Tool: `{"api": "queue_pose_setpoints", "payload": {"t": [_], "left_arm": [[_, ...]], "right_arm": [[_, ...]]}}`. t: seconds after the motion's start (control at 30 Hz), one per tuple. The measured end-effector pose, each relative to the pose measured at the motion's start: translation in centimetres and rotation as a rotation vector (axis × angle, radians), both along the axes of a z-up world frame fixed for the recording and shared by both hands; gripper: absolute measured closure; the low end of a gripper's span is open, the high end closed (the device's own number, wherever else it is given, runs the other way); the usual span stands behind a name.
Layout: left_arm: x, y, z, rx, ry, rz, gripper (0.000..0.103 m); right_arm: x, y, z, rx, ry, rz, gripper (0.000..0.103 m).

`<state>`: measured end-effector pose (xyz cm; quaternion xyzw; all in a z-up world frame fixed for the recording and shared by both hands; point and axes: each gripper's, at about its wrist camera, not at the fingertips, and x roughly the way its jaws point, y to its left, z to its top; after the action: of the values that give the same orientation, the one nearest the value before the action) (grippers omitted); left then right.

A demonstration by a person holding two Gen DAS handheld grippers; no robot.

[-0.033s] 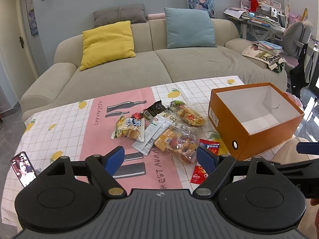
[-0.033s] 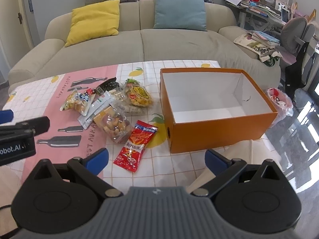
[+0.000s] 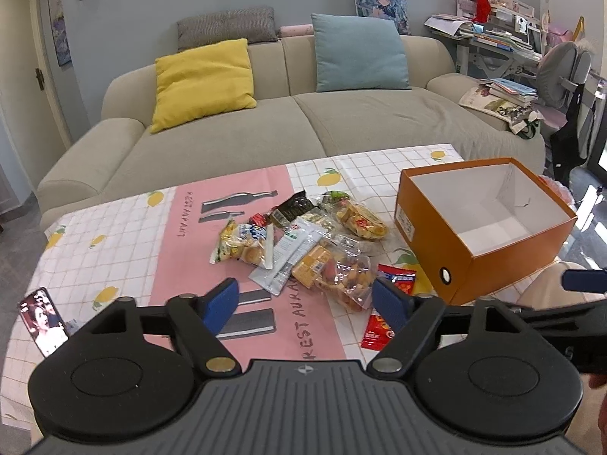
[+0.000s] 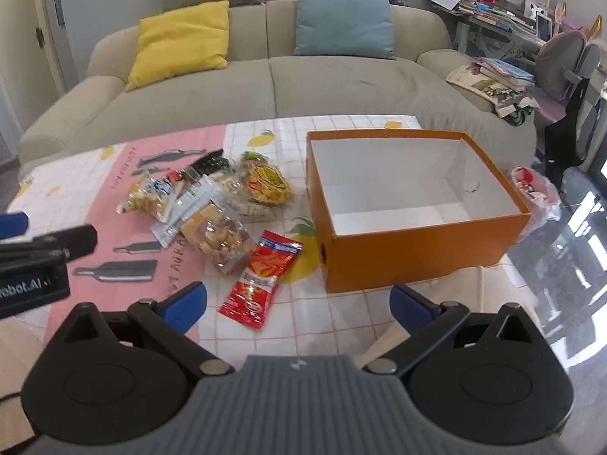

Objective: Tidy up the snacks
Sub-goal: 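Grasp the chip bag with the left tool while the right tool grasps the fruit-candy bag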

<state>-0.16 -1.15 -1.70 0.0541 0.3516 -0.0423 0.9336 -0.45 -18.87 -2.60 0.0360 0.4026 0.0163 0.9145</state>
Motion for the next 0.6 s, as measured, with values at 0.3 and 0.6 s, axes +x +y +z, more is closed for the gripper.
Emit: {"api": "queue_pose_setpoints", "payload": {"t": [0.3, 0.6], "left_arm": [[1.3, 1.9, -1.4, -0.154, 0.085, -0.05, 0.059], [4.3, 2.5, -3.5, -0.211, 0.137, -0.091, 0.068]], "right_arm": [[1.5, 0.2, -0.6, -0.022, -0.07, 0.065, 0.023], [4.3, 1.7, -3.1, -0.007, -0.088, 0.163, 0.051]]}}
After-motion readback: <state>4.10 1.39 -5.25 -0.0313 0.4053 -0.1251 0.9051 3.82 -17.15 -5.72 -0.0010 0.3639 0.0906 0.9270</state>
